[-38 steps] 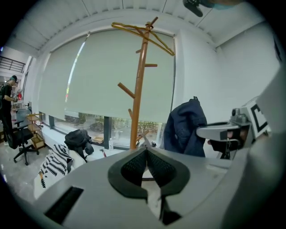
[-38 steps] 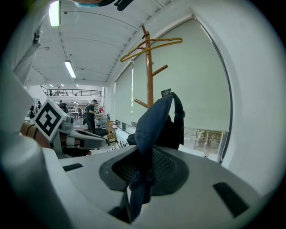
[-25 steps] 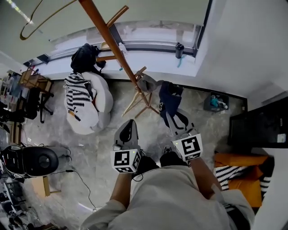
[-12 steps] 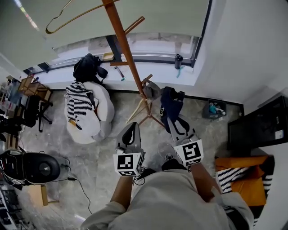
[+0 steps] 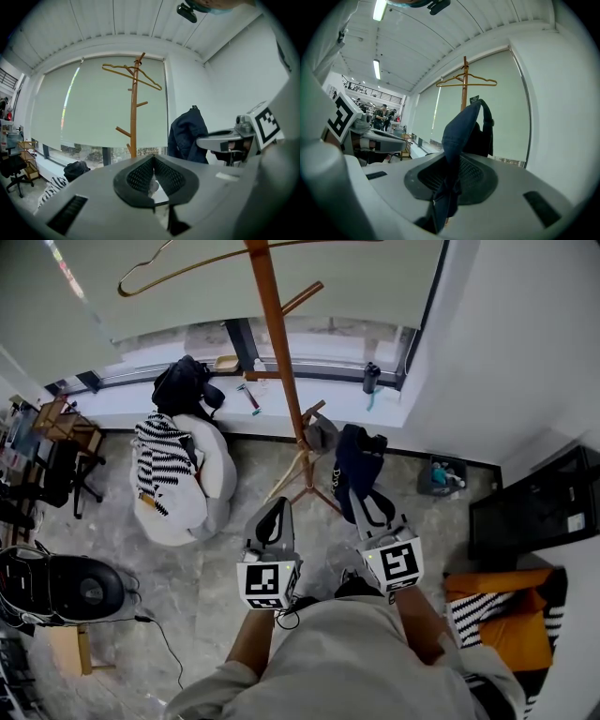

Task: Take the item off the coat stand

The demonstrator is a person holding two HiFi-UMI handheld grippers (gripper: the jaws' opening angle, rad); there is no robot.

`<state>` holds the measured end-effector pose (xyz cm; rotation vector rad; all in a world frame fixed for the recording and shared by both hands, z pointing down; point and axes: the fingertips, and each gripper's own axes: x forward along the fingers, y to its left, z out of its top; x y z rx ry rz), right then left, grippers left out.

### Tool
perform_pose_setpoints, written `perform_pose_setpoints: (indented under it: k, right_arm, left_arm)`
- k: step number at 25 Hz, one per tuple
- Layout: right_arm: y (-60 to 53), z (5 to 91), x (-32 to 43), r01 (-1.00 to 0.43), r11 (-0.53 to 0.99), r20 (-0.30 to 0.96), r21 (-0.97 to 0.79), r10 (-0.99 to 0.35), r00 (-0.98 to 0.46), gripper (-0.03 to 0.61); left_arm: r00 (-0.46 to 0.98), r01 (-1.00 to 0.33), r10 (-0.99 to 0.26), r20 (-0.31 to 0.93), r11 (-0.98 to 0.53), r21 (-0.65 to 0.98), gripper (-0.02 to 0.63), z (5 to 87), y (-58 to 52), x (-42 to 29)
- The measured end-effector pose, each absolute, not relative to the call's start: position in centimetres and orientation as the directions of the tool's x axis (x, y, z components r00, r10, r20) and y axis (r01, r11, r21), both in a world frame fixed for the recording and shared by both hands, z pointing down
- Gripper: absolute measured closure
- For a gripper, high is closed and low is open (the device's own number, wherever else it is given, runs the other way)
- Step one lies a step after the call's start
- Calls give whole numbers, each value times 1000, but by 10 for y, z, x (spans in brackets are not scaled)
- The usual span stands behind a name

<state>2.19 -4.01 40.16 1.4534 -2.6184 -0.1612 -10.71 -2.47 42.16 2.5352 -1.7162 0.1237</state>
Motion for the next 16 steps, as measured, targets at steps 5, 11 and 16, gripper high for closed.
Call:
perform_pose_setpoints:
  k: [5,11,16]
  right_arm:
    - [-41,400,16,-832,529,74,169,-848,-524,526]
    - [-43,399,9,-828,531,79,180,-847,-526,526]
    - [-44,400,7,-825,534,85,186,-845,-528,526]
  left_arm:
    - [385,-923,-916,113,-385,31,603,422,-27,-108]
    - [387,-922,-914,119,-386,37,603,424,-28,-115]
    - [391,-920,-913,121,-389,37,603,425,-30,-115]
